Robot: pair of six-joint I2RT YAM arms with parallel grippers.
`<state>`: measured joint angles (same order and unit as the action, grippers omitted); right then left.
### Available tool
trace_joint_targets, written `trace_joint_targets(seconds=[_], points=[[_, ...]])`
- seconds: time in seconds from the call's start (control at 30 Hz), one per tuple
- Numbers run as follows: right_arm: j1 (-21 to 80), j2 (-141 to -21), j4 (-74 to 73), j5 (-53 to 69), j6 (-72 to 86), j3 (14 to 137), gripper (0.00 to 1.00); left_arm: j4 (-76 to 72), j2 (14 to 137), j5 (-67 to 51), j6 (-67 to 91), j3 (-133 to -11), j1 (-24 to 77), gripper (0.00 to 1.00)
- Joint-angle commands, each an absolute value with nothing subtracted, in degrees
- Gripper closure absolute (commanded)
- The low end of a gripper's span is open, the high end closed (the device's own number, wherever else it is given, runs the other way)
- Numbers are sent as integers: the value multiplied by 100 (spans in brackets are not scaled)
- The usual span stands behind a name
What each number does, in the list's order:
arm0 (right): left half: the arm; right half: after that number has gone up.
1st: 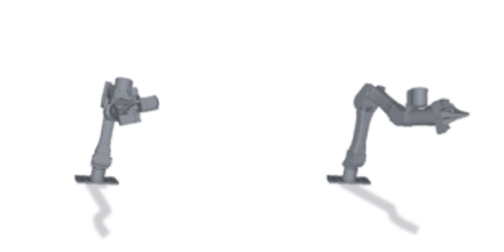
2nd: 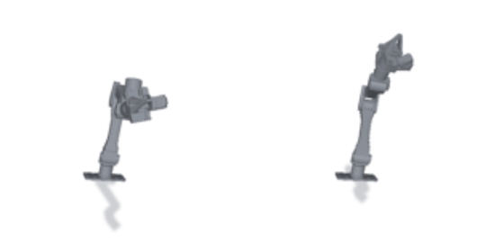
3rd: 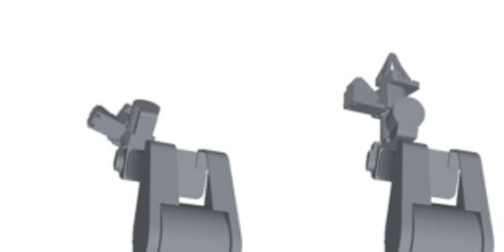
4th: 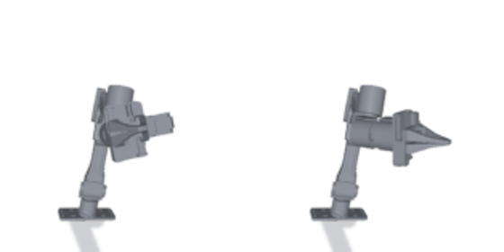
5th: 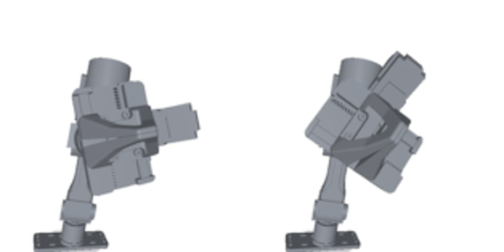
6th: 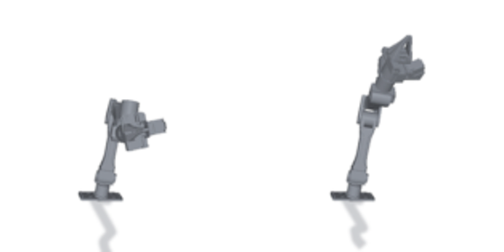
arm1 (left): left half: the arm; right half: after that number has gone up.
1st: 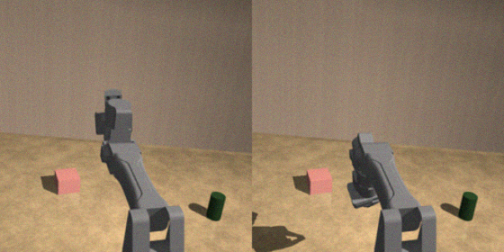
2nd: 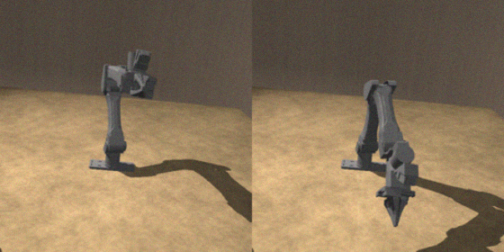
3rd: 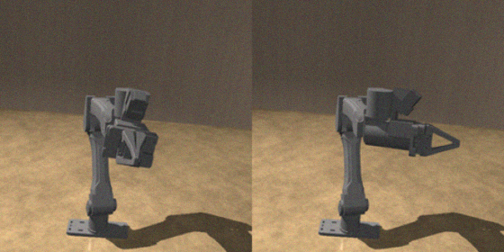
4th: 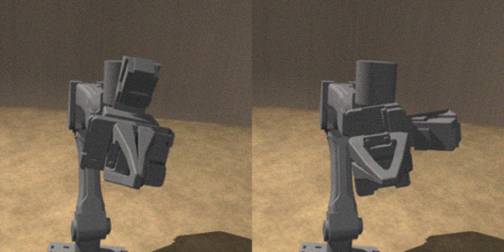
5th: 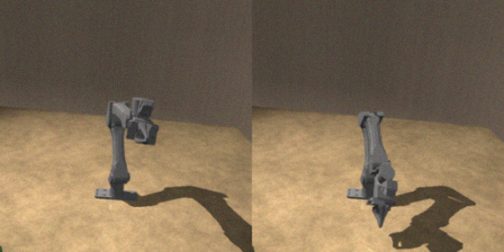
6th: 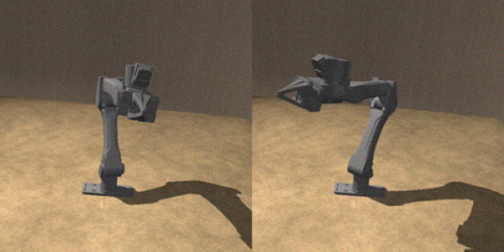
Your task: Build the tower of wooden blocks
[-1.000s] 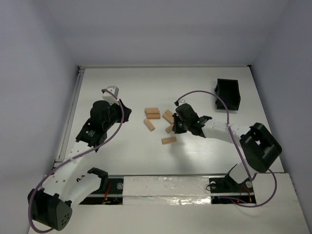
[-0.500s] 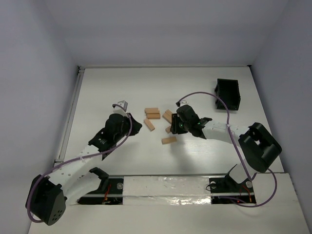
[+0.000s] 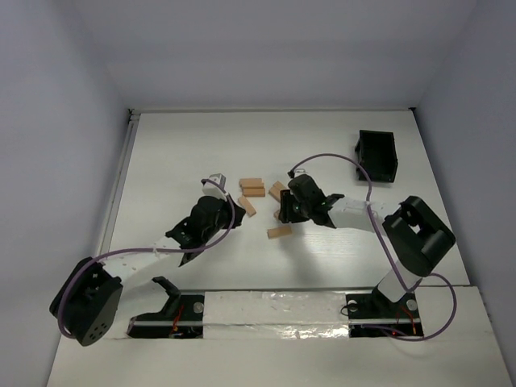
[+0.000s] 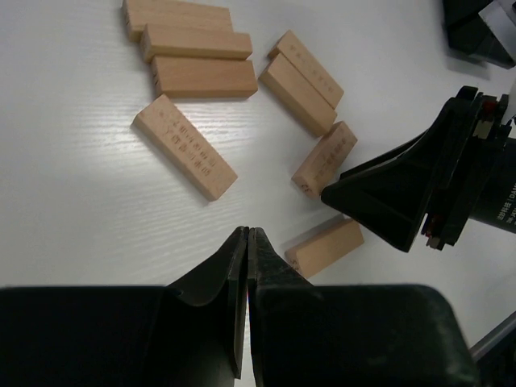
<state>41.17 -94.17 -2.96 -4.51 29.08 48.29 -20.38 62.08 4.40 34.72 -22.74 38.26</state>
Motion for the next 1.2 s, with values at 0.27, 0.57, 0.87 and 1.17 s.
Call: trace_joint_targets(seconds=[0.27, 0.57, 0.87, 1.17], points=[[4087, -9940, 509, 219, 3524, 5141, 54, -3621, 7303, 527, 3340, -2048, 3858, 100], [4087, -9739, 361, 299, 3446, 5256, 57, -3762, 8086, 554, 3270, -2417, 3858, 100], [4087, -8992, -369, -184, 3059, 5212, 30, -3657, 8657, 676, 3243, -2777, 3745, 100], [4087, -9009, -501, -606, 2874, 5379, 29, -3621, 9201, 466, 3243, -3260, 3744, 100]])
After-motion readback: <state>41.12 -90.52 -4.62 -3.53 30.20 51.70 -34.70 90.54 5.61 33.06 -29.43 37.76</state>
